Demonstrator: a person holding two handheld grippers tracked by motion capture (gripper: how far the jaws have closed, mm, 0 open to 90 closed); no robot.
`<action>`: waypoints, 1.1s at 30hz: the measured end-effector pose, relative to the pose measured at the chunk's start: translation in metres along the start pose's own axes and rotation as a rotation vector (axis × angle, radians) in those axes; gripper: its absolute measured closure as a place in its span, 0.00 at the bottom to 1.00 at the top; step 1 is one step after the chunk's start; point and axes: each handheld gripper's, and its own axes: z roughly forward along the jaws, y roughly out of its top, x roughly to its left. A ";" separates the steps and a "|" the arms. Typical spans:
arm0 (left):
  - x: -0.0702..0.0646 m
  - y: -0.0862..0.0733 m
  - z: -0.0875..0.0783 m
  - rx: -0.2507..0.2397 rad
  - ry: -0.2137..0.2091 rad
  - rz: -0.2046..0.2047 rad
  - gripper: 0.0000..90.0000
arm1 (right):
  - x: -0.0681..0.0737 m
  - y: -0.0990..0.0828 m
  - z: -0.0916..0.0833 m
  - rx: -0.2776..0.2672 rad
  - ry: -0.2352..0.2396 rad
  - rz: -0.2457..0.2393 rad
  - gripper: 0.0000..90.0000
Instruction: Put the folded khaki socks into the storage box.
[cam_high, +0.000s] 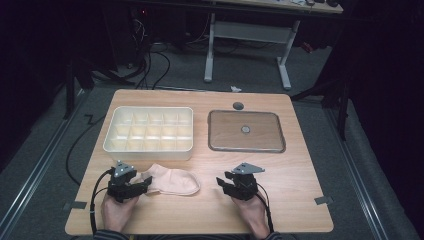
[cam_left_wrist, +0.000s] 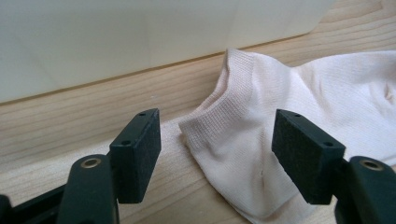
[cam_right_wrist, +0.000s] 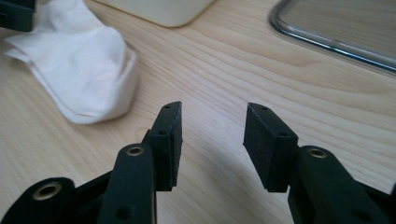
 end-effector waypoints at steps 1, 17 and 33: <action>0.000 0.000 0.000 0.003 0.001 0.003 0.37 | 0.003 0.001 0.001 -0.007 0.011 -0.006 0.63; -0.005 -0.003 0.008 0.026 0.023 0.002 0.36 | 0.041 0.015 0.022 -0.005 0.104 -0.077 0.65; -0.010 -0.003 0.013 0.050 0.044 0.059 0.40 | 0.048 0.018 0.047 0.043 0.073 -0.090 0.73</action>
